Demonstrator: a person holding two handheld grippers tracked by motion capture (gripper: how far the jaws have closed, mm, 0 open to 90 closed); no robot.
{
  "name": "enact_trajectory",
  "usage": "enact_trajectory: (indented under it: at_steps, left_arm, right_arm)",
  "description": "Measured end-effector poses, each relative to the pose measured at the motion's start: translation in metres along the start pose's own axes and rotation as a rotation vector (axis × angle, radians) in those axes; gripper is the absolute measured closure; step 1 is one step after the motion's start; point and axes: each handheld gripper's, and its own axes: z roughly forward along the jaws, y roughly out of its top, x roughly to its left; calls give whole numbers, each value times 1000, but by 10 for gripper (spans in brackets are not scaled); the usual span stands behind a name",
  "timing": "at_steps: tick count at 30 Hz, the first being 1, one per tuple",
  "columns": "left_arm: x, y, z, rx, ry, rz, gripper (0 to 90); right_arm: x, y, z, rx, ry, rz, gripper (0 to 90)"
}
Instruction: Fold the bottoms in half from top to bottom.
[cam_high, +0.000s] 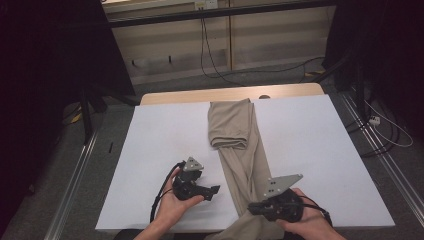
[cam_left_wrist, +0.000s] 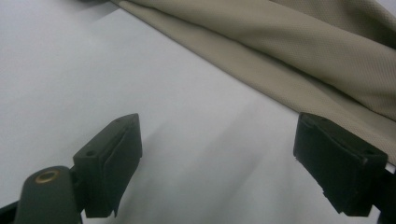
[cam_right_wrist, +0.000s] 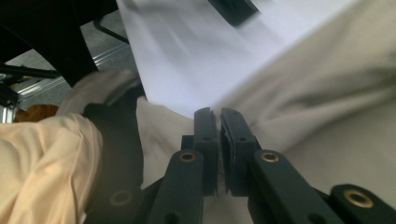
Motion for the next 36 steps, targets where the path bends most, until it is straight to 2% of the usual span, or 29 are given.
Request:
enact_trajectory:
  at_steps: [3,6,9,10,12,15,17,19,22,23,24,25,29,32,36]
  left_arm:
    - [-3,0,1,-5,-5,0,157]
    - [-3,1,2,3,-7,1,157]
    - [-5,2,4,4,-10,-2,157]
    - [-5,2,3,6,-15,5,157]
    - [-6,3,4,-3,-16,7,157]
    - [-5,3,4,7,-14,13,157]
    - [-5,3,4,7,-19,12,157]
    - [-5,2,2,2,-19,18,156]
    - [-5,1,1,5,-25,19,157]
    - [-4,1,1,2,-20,18,156]
    - [-4,0,1,3,-18,17,157]
    - [-4,1,1,5,-17,18,157]
    - [-5,1,2,3,-19,9,157]
    - [-6,2,3,6,-20,14,157]
    - [-8,5,4,4,-26,-2,159]
  right_arm:
    - [-3,-17,-9,10,5,46,840]
    - [-4,-30,-17,35,-24,75,855]
    - [-4,-30,-20,22,-39,78,845]
    - [-3,-27,-20,12,-45,63,821]
    - [2,-17,-17,-6,-24,30,749]
    - [10,1,0,6,18,-24,708]
    - [15,9,15,31,45,-48,664]
    - [18,11,29,78,50,-80,659]
    - [20,4,38,137,67,-101,729]
    - [21,1,36,129,68,-97,829]
    - [21,0,32,134,85,-95,869]
    - [23,-2,27,126,74,-104,878]
    - [25,-14,7,86,73,-69,872]
    - [23,-27,-7,75,66,-43,865]
    - [19,-40,-20,67,58,6,813]
